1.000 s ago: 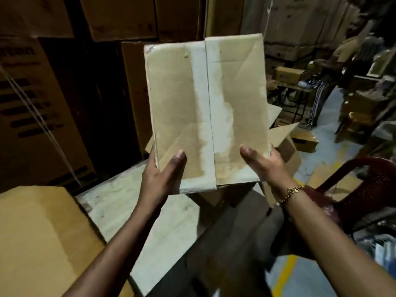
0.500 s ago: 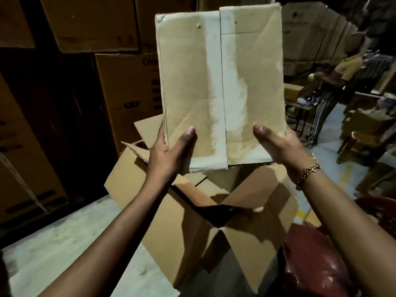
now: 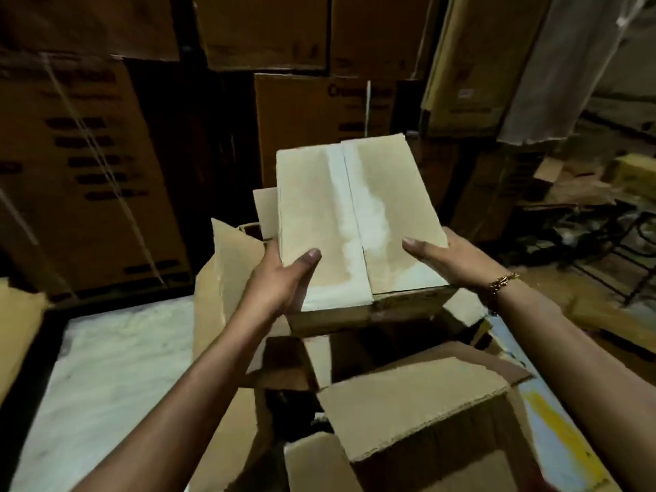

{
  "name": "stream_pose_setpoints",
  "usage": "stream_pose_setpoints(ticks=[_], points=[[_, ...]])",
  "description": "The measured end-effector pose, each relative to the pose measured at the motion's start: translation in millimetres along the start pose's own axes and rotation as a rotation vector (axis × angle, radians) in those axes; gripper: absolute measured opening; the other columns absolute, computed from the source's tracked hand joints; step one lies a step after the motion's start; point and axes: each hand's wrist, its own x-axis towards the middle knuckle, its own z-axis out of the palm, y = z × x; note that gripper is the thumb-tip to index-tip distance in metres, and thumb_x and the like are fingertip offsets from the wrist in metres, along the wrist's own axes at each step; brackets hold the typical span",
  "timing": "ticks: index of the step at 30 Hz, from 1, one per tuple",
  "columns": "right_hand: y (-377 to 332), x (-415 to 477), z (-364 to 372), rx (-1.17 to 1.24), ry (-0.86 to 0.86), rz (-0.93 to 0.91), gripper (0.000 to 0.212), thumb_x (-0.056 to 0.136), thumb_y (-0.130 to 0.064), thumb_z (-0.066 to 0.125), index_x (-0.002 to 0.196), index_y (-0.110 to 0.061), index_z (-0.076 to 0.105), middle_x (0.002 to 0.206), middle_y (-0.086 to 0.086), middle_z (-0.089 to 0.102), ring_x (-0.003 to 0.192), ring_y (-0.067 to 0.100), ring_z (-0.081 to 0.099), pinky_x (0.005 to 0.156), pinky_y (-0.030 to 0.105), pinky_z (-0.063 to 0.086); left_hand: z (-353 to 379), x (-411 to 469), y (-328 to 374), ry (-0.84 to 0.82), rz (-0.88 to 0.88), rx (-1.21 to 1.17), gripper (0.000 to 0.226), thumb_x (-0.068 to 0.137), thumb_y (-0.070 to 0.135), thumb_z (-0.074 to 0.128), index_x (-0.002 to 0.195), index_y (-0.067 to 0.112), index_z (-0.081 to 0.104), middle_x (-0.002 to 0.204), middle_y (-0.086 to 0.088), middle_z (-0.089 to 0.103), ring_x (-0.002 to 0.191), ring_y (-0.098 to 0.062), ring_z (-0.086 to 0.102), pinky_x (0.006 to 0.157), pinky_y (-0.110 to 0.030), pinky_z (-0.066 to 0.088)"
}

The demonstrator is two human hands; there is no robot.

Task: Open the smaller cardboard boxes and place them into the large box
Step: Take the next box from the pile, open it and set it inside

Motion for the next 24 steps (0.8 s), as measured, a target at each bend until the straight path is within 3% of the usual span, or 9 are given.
stream_pose_setpoints(ticks=[3,5,7,10,13,14,18,21,24], points=[[20.7,16.4,0.4,-0.062,-0.139,0.079,0.062,0.072,-0.076,0.068,0.117,-0.034,0.064,0.11,-0.016,0.072,0.103,0.007,0.066,0.097,0.036,0.051,17.0,-4.6,-5.2,0.047,-0.139,0.056,0.092,0.068,0.066,0.079,0.141,0.027,0.039,0.132,0.0,0.063,0.121,-0.026,0.061,0.105,-0.051,0.049],[26.9,25.2,3.4,-0.067,-0.258,0.153,0.035,0.085,-0.059,0.067,0.099,-0.027,0.064,0.079,-0.019,0.072,0.082,0.006,0.064,0.071,0.02,0.052,26.9,-9.5,-9.0,0.061,-0.233,0.109,0.075,0.088,0.042,0.073,0.145,0.019,0.03,0.138,-0.003,0.055,0.125,-0.028,0.055,0.108,-0.05,0.045],[35.8,33.1,7.5,-0.08,-0.324,0.221,0.026,0.091,-0.047,0.066,0.086,-0.023,0.06,0.059,-0.018,0.064,0.068,0.006,0.057,0.05,0.013,0.041,34.9,-10.0,-17.5,0.047,-0.311,0.198,0.072,0.095,0.033,0.066,0.149,0.019,0.019,0.144,-0.003,0.05,0.128,-0.028,0.051,0.11,-0.048,0.044],[50.0,45.9,17.3,-0.123,-0.396,0.282,0.039,0.082,-0.054,0.074,0.087,-0.016,0.066,0.08,-0.004,0.069,0.082,0.017,0.065,0.065,0.024,0.047,42.5,-7.3,-28.0,0.03,-0.34,0.324,0.078,0.097,0.031,0.062,0.153,0.021,0.009,0.147,-0.006,0.047,0.131,-0.029,0.05,0.109,-0.047,0.044],[73.2,64.9,28.9,-0.141,-0.434,0.35,0.092,0.042,-0.075,0.085,0.098,-0.002,0.074,0.093,0.012,0.077,0.096,0.031,0.072,0.095,0.041,0.053,48.2,-1.5,-39.4,0.009,-0.351,0.413,0.086,0.097,0.033,0.062,0.158,0.022,0.003,0.152,-0.008,0.044,0.136,-0.031,0.047,0.111,-0.048,0.043],[80.4,70.6,31.8,-0.138,-0.447,0.36,0.097,0.036,-0.076,0.086,0.099,-0.003,0.074,0.093,0.012,0.077,0.095,0.03,0.072,0.097,0.042,0.052,50.2,0.7,-42.8,0.004,-0.357,0.452,0.086,0.096,0.035,0.062,0.158,0.022,0.004,0.154,-0.009,0.041,0.137,-0.031,0.046,0.111,-0.048,0.043],[82.8,79.1,39.1,-0.21,-0.429,0.394,0.049,0.07,-0.057,0.081,0.074,-0.013,0.059,0.072,0.003,0.061,0.072,0.02,0.058,0.071,0.031,0.045,60.5,13.7,-52.0,-0.04,-0.414,0.695,0.074,0.098,0.035,0.055,0.156,0.015,0.014,0.159,-0.024,0.024,0.138,-0.04,0.041,0.112,-0.047,0.039],[94.0,80.0,52.3,-0.336,-0.46,0.371,0.047,0.071,-0.054,0.08,0.084,-0.013,0.062,0.086,0.006,0.067,0.078,0.019,0.062,0.074,0.031,0.051,73.5,18.0,-62.3,-0.16,-0.44,0.895,0.073,0.098,0.036,0.056,0.155,0.011,0.019,0.163,-0.029,0.005,0.141,-0.044,0.036,0.11,-0.044,0.038],[107.7,81.5,72.8,-0.495,-0.54,0.27,0.041,0.075,-0.049,0.078,0.097,-0.018,0.062,0.101,0.001,0.069,0.089,0.017,0.064,0.078,0.03,0.051,95.9,19.1,-90.5,-0.338,-0.482,1.116,0.09,0.089,0.056,0.06,0.157,0.012,0.021,0.165,-0.027,-0.006,0.151,-0.05,0.006,0.119,-0.053,0.025]])
